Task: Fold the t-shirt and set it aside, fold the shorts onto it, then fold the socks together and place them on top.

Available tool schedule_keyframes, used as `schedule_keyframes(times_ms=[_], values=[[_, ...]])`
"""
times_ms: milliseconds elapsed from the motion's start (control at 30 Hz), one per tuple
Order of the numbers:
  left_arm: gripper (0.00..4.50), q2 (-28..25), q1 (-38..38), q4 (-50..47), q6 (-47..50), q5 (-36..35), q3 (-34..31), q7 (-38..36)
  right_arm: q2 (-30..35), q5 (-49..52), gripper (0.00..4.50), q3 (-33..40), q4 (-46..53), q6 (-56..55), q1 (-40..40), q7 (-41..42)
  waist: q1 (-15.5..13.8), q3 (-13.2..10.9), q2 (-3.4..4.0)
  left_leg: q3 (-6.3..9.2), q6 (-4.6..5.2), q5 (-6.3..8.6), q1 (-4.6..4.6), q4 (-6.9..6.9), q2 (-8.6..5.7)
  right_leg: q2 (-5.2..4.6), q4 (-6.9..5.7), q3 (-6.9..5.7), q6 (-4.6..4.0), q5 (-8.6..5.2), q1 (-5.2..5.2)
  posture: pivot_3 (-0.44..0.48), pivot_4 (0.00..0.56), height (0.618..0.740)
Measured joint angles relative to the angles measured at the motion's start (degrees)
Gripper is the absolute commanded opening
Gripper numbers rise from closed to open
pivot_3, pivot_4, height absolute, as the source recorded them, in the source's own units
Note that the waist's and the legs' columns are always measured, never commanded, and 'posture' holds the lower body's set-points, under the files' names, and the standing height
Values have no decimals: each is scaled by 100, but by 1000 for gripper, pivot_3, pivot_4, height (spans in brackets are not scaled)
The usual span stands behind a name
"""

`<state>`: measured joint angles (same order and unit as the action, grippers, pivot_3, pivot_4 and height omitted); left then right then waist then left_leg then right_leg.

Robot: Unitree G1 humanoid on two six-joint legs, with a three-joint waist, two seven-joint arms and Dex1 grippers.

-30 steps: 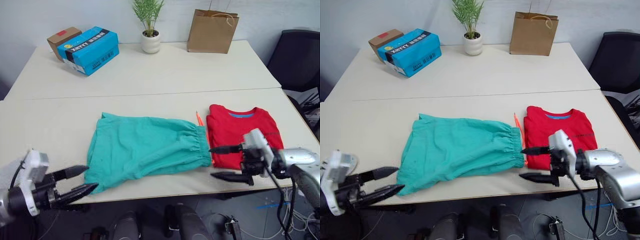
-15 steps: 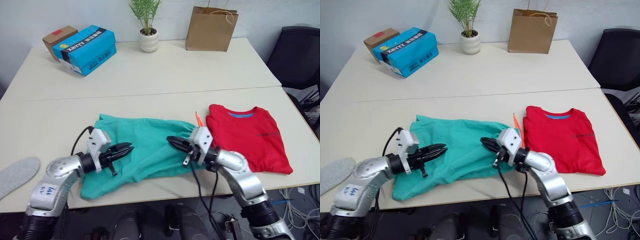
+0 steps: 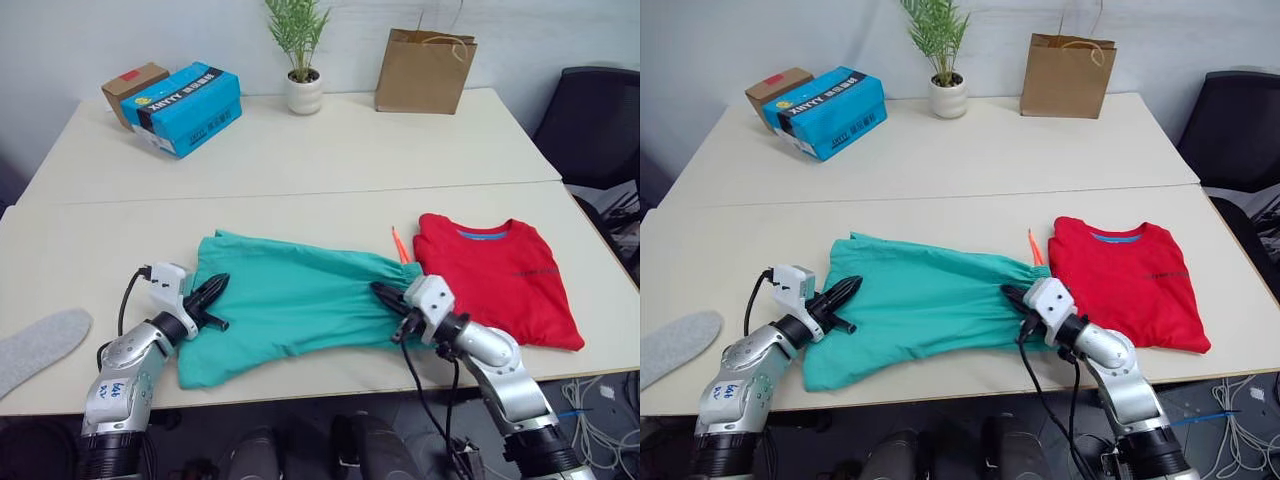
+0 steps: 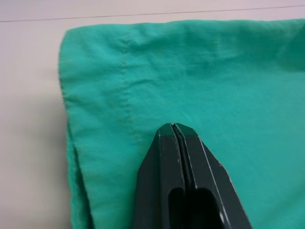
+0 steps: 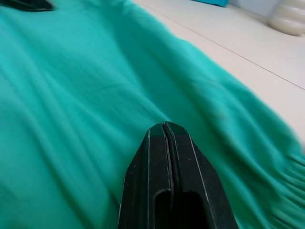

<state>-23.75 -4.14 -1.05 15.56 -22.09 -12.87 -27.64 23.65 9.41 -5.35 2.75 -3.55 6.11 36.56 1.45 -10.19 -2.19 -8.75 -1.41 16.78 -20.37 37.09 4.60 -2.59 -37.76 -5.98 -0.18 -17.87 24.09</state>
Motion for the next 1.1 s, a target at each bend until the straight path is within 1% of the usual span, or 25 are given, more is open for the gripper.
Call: schedule_keyframes(times_ms=[100, 167, 233, 300, 400, 500, 600, 633, 667, 700, 800, 900, 1000, 1100], values=[[13, -78, -67, 200, -195, 9, -27, -119, -327, 522, 0, 199, 21, 268, 9, 7, 16, 0, 1, 2, -4, -2, 7, -6, 5, 7, -2, 2, -2, -1, -5, 0, 150, 740], [13, -188, -88, 229, -267, -16, -28, -377, -634, 1097, 0, 346, 185, 819, 87, -65, 23, -2, 4, 4, -9, -3, 3, -8, 11, 13, -4, 2, -4, -1, 1, 0, 150, 740], [13, -358, -196, 212, -321, -103, -4, -780, -696, 1478, 0, 335, 434, 1476, 341, -137, 19, -3, 4, 3, -10, -4, -23, -4, 10, 11, -11, 4, -5, -1, 28, 0, 150, 740], [13, -587, -453, 145, -370, -195, 4, -1163, -625, 1504, 0, 215, 720, 1797, 580, -95, 13, -3, 4, 4, -12, -8, -48, -2, 10, 11, -12, 2, -6, 0, 51, 0, 150, 740], [13, -910, -920, -124, -331, -341, 116, -1720, -436, 1220, 0, -260, 1009, 1871, 813, 147, -3, -3, 5, 15, -9, -5, -63, -2, 7, 8, 1, -8, -5, -1, 54, 0, 150, 740], [13, -852, -1317, -26, -209, -295, 530, -1990, -403, 706, 0, -714, 774, 1818, 1007, 148, 8, -2, 6, 7, -8, -5, -69, 8, 0, 2, 7, -5, -1, 0, 54, 0, 150, 740], [13, -736, -1432, 311, -185, -52, 894, -1996, -429, 359, 0, -795, 390, 1711, 1082, 28, 29, -4, 3, 4, -10, -5, -75, 7, 0, 3, 6, -3, 0, 1, 62, 0, 150, 740], [13, -641, -1587, 634, -269, 144, 967, -1898, -422, 227, 0, -768, 236, 1628, 1091, -86, 26, -3, 4, 4, -11, -6, -70, 1, 2, 5, 5, -4, 0, 1, 62, 0, 150, 740], [13, -485, -1854, 1111, -408, 431, 1064, -1629, -405, 60, 0, -732, 61, 1507, 1076, -231, 7, -3, 4, 9, -6, -7, -72, 4, 0, 7, 2, -8, 0, 1, 64, 0, 150, 740], [13, -407, -1917, 1372, -492, 576, 1078, -1454, -398, 15, 0, -662, 17, 1430, 993, -290, 2, -3, 4, 11, -5, -7, -71, 4, 0, 6, 2, -8, 0, 1, 62, 0, 150, 740], [13, -259, -1989, 1941, -663, 745, 963, -1022, -364, 20, 0, -305, -112, 1144, 813, -369, 3, -3, 3, 11, -2, -5, -74, 8, 0, 2, 3, -8, 2, 2, 60, 0, 150, 740], [13, -10, -2078, 2241, -813, 669, 590, -625, -363, 61, 0, 138, -427, 956, 885, -532, 12, -2, 2, 9, 0, -5, -69, 10, -2, 0, 4, -8, 5, 4, 54, 0, 150, 740], [0, 147, -1818, 2093, -1064, 619, 370, -458, -414, 597, 608, 717, -292, 1197, 735, -604, 11, -2, 2, 9, -5, -7, -66, -2, -1, 0, 3, -7, 5, 3, 55, 0, 150, 740], [0, 281, -1527, 1836, -1462, 545, 268, -558, -458, 1261, 1663, 1149, 303, 1384, 337, -550, 11, -8, 10, 9, -4, -6, -70, -2, 3, 3, 4, -8, 4, 3, 59, 0, 150, 740]])
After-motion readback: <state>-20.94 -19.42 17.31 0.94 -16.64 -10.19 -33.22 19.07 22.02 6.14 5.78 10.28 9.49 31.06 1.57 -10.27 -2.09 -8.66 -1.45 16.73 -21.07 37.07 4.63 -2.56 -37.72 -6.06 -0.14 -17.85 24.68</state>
